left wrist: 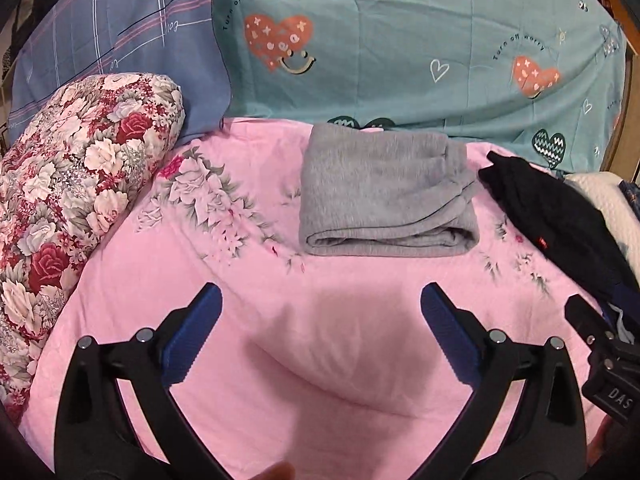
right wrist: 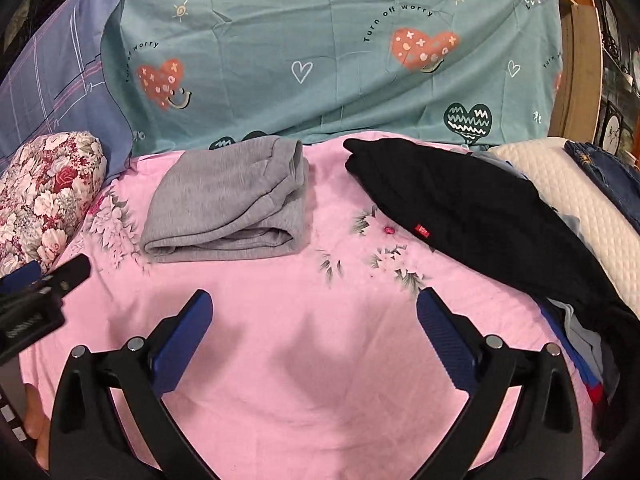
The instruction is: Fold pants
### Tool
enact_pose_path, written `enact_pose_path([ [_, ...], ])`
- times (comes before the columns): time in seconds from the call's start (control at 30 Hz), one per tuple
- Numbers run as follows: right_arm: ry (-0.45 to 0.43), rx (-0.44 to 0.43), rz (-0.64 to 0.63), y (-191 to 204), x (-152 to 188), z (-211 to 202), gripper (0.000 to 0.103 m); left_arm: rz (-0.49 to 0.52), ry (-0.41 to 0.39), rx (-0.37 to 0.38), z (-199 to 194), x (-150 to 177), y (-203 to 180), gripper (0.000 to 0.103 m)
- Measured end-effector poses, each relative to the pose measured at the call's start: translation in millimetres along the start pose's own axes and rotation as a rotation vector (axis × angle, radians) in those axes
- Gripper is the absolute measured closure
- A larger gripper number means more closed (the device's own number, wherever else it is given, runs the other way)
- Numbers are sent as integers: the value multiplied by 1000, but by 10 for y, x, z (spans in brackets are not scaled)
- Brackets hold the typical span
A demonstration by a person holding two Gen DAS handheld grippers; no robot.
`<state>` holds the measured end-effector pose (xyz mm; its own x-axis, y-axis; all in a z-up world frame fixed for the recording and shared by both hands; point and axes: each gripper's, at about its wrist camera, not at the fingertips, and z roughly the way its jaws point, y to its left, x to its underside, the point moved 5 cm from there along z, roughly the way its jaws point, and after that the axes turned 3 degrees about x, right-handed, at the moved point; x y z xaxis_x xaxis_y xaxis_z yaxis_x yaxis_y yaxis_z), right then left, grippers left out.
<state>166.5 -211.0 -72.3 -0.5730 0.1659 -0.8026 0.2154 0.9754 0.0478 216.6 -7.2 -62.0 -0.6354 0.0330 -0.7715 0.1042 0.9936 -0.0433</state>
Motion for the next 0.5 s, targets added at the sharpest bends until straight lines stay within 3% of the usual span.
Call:
enact_pose_path([
  [0.17,-29,45,-52,18,71,14,1,-13,29,-12,99,51,37,2],
  [0.5,4,4,-27,-2,101,15,1,-30,22,-8,83,48,59,2],
])
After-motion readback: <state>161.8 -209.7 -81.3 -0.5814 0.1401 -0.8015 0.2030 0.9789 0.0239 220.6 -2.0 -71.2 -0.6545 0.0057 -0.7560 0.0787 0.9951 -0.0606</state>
